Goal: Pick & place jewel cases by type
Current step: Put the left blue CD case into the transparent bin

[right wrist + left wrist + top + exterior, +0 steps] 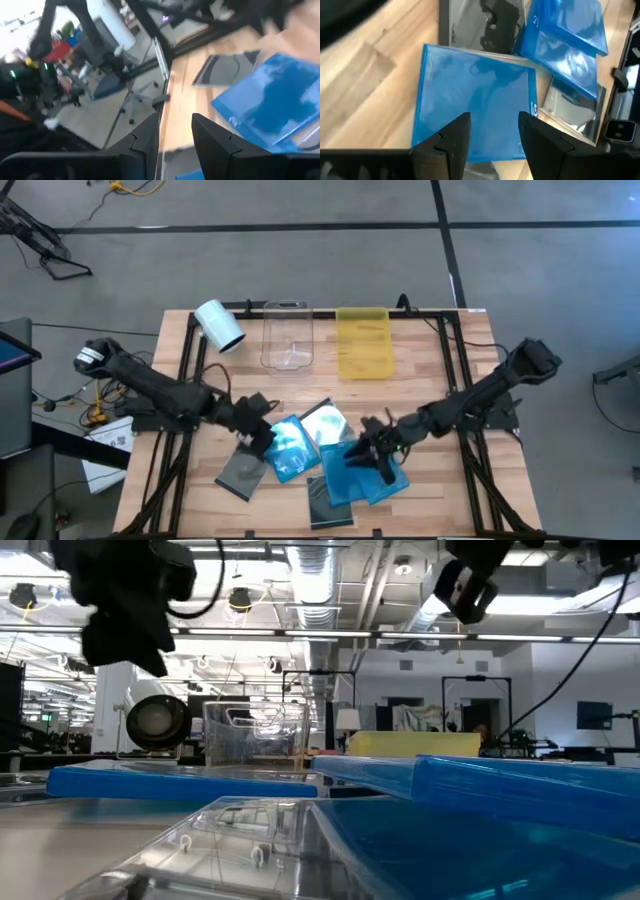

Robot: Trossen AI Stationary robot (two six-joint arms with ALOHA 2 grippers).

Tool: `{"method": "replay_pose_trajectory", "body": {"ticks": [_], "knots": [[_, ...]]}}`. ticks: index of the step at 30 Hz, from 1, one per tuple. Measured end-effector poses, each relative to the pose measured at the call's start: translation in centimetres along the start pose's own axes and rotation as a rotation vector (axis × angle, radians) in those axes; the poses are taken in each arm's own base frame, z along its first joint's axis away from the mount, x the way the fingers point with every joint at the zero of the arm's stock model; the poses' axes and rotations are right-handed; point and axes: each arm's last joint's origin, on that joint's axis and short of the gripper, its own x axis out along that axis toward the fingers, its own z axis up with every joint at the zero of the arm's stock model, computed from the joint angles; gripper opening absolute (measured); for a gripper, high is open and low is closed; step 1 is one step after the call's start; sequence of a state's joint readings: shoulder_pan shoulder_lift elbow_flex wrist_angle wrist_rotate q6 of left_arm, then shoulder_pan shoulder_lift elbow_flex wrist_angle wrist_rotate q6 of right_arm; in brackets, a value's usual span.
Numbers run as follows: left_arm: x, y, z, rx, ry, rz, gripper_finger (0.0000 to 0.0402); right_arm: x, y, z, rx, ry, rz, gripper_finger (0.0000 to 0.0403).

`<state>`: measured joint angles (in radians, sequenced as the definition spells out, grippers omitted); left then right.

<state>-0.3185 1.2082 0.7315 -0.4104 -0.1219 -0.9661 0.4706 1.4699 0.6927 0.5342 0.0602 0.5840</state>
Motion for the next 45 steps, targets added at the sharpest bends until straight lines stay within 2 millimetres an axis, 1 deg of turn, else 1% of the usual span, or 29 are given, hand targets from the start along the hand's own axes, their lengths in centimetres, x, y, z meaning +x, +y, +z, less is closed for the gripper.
{"method": "replay_pose_trajectory", "body": {"ticks": [2,6,10,12,14,16,18,20,24,27,31,36,39,43,45], "knots": [[0.2,1.0,0.5,0.027,0.065,0.016,0.0160,1.4,0.5,-0.2,-0.004,0.015,-0.014,0.0107],[0.3,2.3,1.5,0.078,0.146,0.014,0.0160,3.8,0.6,-0.2,0.024,0.063,-0.054,0.0107],[0.3,3.0,2.2,0.155,0.170,-0.016,0.0160,6.1,0.5,-0.1,0.034,0.080,-0.105,0.0107],[0.3,3.2,2.1,0.227,0.203,-0.035,0.0160,6.9,0.4,-0.2,0.029,0.092,-0.149,0.0107],[0.2,3.3,1.9,0.297,0.241,-0.045,0.0160,8.2,0.4,-0.2,0.039,0.085,-0.160,0.0107],[0.1,3.7,1.5,0.333,0.285,-0.028,0.0160,9.2,0.4,-0.2,0.056,0.078,-0.172,0.0107],[0.0,4.1,1.2,0.338,0.312,0.023,0.0160,10.6,0.6,0.0,0.079,0.058,-0.162,0.0107],[0.1,4.4,1.3,0.327,0.316,0.061,0.0160,11.6,0.3,0.0,0.099,0.061,-0.175,0.0107],[0.4,4.9,1.7,0.292,0.333,0.056,0.0160,13.9,-0.2,-0.1,0.205,0.068,-0.155,0.0107],[0.6,5.2,1.9,0.316,0.340,0.062,0.0160,15.1,-0.4,0.1,0.295,0.081,-0.126,0.0107],[0.7,5.3,1.9,0.368,0.346,0.058,0.0160,15.6,-0.2,0.1,0.329,0.081,-0.147,0.0107],[0.7,5.4,2.1,0.346,0.356,0.033,0.0160,15.4,0.3,0.6,0.296,0.080,-0.155,0.0107],[1.3,5.8,1.9,0.310,0.336,0.023,0.0160,15.1,0.3,0.6,0.271,0.109,-0.180,0.0107],[2.6,7.0,0.9,0.215,0.321,-0.052,0.0160,14.9,-0.3,-0.1,0.257,0.175,-0.241,0.0107],[3.0,7.6,0.5,0.172,0.324,-0.059,0.0160,14.9,-0.1,-0.2,0.251,0.177,-0.236,0.0107]]}}
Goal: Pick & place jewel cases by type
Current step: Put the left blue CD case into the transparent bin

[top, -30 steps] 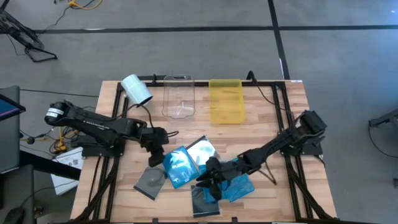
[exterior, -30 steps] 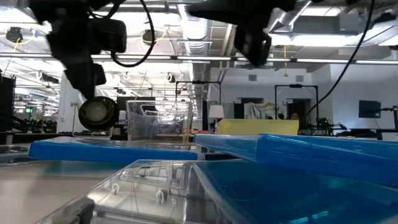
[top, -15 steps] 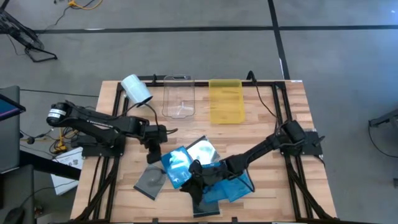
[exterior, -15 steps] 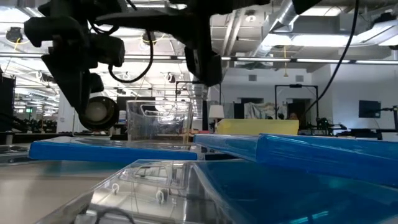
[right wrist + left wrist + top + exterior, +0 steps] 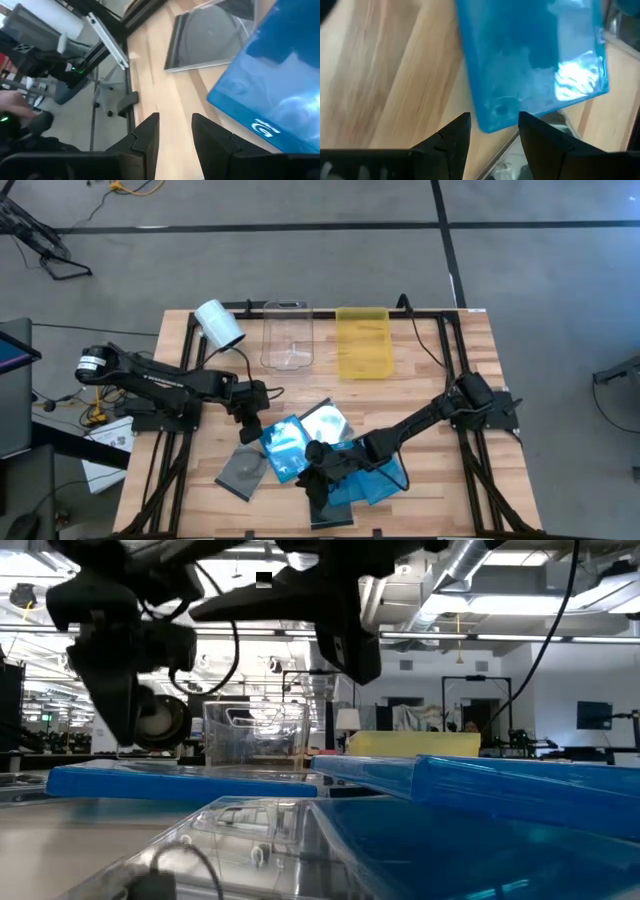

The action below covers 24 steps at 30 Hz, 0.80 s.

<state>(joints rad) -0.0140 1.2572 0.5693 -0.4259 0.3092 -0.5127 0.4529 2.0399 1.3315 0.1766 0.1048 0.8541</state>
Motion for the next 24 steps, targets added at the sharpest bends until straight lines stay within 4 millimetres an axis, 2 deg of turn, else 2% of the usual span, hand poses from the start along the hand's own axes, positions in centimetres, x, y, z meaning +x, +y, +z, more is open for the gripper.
{"method": "replay_pose_trajectory", "body": {"ticks": [7,16,24], "knots": [[0.3,1.0,-0.1,-0.059,-0.030,0.021,0.0160,0.0,-0.2,-0.6,-0.073,0.060,-0.023,0.0107],[0.2,1.2,0.6,-0.093,-0.056,-0.041,0.0160,-0.3,-1.2,-1.8,-0.219,0.186,-0.119,0.0107],[2.2,1.5,0.9,-0.109,-0.018,-0.036,0.0160,-0.3,-1.6,-1.6,-0.266,0.192,-0.134,0.0107]]}}
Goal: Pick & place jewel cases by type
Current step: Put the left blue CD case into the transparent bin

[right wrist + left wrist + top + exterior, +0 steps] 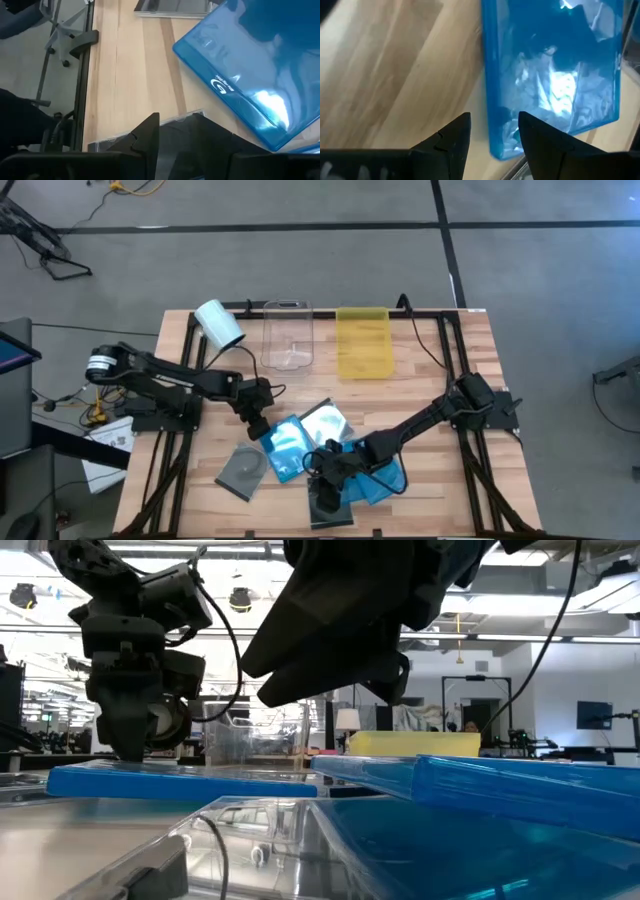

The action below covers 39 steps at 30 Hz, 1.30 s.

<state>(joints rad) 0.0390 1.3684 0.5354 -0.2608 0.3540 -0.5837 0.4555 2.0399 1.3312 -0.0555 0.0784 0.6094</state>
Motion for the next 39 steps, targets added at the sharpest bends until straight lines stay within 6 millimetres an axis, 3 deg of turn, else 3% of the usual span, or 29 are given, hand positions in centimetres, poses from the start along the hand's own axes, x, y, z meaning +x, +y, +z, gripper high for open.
{"method": "replay_pose_trajectory", "body": {"ticks": [16,26,39], "knots": [[0.4,-0.4,0.6,0.015,-0.020,-0.086,0.0160,-0.1,-1.2,-1.0,-0.019,0.088,-0.139,0.0107],[1.1,0.9,-0.9,-0.076,0.009,-0.057,0.0160,0.0,-1.1,-0.7,-0.083,0.109,-0.054,0.0107],[1.3,0.8,-0.6,-0.080,-0.048,-0.102,0.0161,0.4,-2.1,-0.2,-0.045,0.110,-0.041,0.0107]]}}
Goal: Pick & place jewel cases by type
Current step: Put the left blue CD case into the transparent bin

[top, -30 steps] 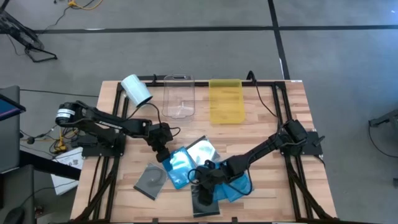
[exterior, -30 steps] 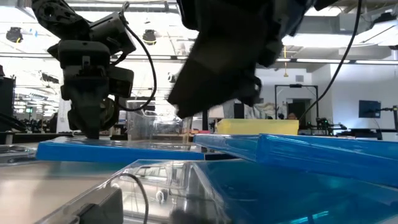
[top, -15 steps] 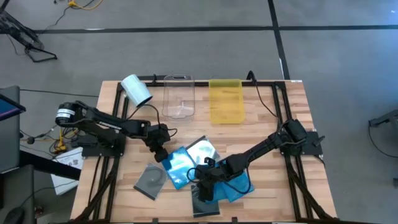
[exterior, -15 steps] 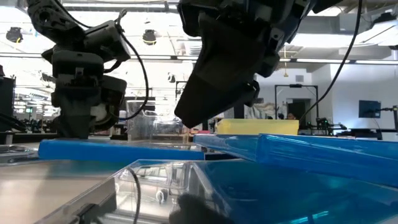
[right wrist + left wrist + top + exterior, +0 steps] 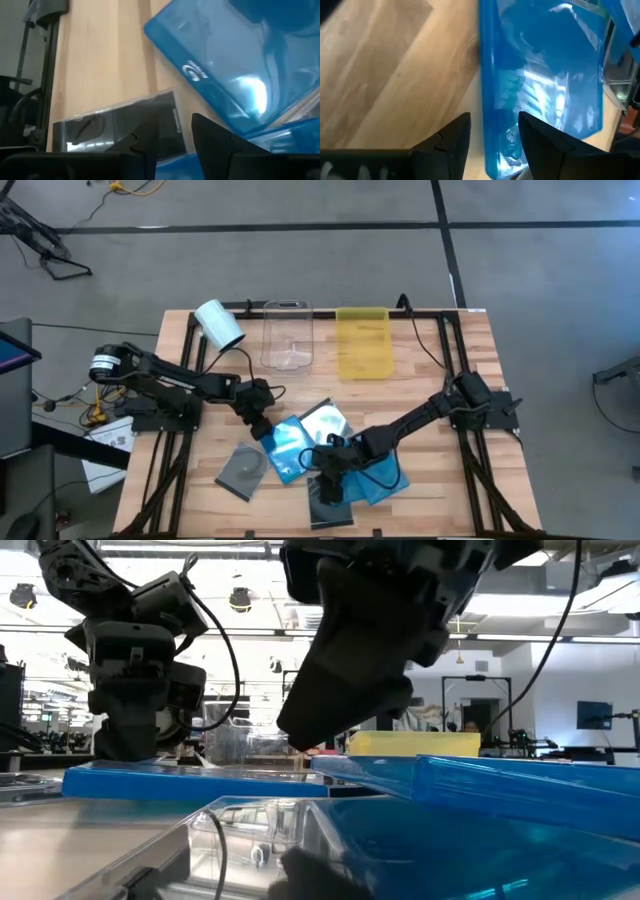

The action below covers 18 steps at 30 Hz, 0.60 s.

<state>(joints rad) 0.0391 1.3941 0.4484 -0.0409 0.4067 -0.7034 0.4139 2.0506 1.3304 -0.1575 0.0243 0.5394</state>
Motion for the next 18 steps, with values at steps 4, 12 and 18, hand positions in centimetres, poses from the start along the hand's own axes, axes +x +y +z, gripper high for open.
{"method": "replay_pose_trajectory", "body": {"ticks": [4,12,18], "knots": [[0.00,-0.13,0.02,0.006,0.012,-0.029,0.0161,0.01,-0.57,0.18,0.020,0.017,0.001,0.0107],[-0.02,-0.50,0.22,0.025,0.015,-0.092,0.0161,0.01,-0.65,0.22,0.015,0.019,0.003,0.0107],[-0.03,-0.53,0.26,0.028,0.011,-0.094,0.0160,0.01,-0.64,0.21,0.015,0.022,0.008,0.0107]]}}
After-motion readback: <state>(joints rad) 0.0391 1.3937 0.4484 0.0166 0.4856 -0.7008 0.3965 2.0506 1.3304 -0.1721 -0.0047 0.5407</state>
